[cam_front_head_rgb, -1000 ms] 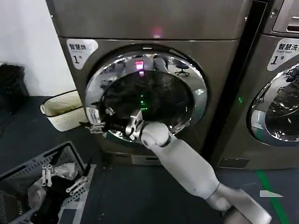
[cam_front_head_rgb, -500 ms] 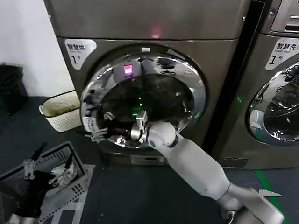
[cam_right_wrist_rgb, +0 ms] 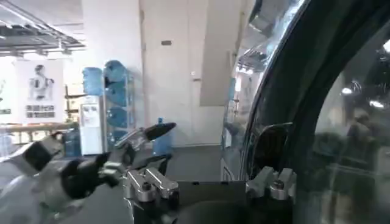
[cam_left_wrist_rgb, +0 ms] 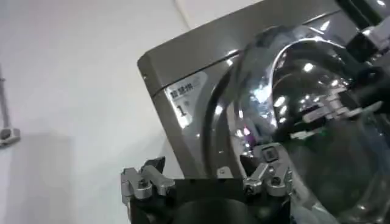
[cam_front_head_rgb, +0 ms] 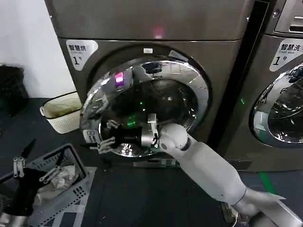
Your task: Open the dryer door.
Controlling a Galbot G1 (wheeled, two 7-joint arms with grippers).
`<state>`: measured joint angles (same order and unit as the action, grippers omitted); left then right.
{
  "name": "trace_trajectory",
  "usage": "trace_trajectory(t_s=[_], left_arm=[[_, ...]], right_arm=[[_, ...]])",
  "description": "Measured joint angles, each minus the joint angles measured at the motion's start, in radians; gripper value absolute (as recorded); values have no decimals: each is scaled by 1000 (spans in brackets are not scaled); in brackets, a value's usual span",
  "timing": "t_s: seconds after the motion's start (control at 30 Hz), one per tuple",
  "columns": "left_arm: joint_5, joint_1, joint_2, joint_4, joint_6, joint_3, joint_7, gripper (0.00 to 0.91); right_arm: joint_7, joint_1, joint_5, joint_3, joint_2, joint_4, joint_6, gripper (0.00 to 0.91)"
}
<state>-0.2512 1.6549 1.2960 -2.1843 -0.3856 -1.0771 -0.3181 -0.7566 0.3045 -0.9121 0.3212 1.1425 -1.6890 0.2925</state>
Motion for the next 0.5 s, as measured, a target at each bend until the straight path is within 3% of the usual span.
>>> trace_trajectory(t_s=[0.5], left_arm=[[-102,-83,-108,52,-5,52,-85,907]], right_arm=[[-44,55,-78,-40,-116,-183,48,907]])
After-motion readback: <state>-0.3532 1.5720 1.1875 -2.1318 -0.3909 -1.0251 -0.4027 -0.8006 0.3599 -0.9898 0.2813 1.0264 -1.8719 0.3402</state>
